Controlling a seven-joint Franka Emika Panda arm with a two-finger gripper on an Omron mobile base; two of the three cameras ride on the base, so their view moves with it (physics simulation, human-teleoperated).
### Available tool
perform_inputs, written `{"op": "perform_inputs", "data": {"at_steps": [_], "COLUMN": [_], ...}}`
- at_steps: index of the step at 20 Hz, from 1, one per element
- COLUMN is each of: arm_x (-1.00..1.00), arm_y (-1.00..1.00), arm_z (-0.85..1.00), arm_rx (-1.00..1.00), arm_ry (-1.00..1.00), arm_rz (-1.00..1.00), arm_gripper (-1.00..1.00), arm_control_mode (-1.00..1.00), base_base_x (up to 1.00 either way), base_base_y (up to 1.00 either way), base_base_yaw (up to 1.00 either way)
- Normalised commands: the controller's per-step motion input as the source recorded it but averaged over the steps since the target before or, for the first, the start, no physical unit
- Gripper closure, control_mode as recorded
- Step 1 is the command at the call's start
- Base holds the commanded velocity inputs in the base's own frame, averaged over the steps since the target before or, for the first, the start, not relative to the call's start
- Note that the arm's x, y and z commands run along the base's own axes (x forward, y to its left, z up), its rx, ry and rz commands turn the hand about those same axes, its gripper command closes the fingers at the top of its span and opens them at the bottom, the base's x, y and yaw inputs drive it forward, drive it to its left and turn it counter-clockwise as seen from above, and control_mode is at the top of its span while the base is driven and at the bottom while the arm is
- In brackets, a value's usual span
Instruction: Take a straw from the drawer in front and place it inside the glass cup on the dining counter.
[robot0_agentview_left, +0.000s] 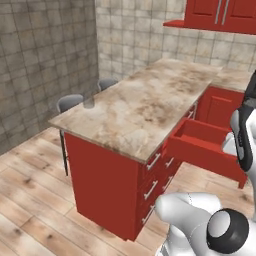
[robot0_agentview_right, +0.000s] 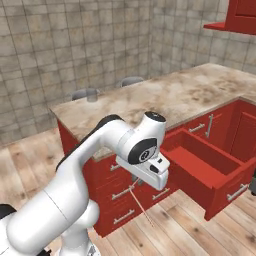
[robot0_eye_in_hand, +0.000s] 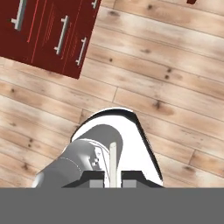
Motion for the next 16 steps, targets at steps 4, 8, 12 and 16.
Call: {"op": "perform_inputs", "data": {"at_steps": [4, 8, 12, 16], "arm_x": [0.0, 0.0, 0.0, 0.0], "arm_y": [0.0, 0.0, 0.0, 0.0], "arm_z": [0.0, 0.0, 0.0, 0.0], "arm_rx": [0.0, 0.0, 0.0, 0.0], "arm_ry": [0.0, 0.0, 0.0, 0.0], "arm_rz": [0.0, 0.0, 0.0, 0.0], "arm_gripper": [1.0, 1.0, 1.0, 1.0], "arm_control_mode": [1.0, 1.0, 1.0, 1.0], "base_base_x": [-0.03, 0.14, 0.34, 0.43], "base_base_y": [0.99, 1.0, 1.0, 0.97], "base_base_yaw": [0.0, 0.0, 0.0, 0.0]}}
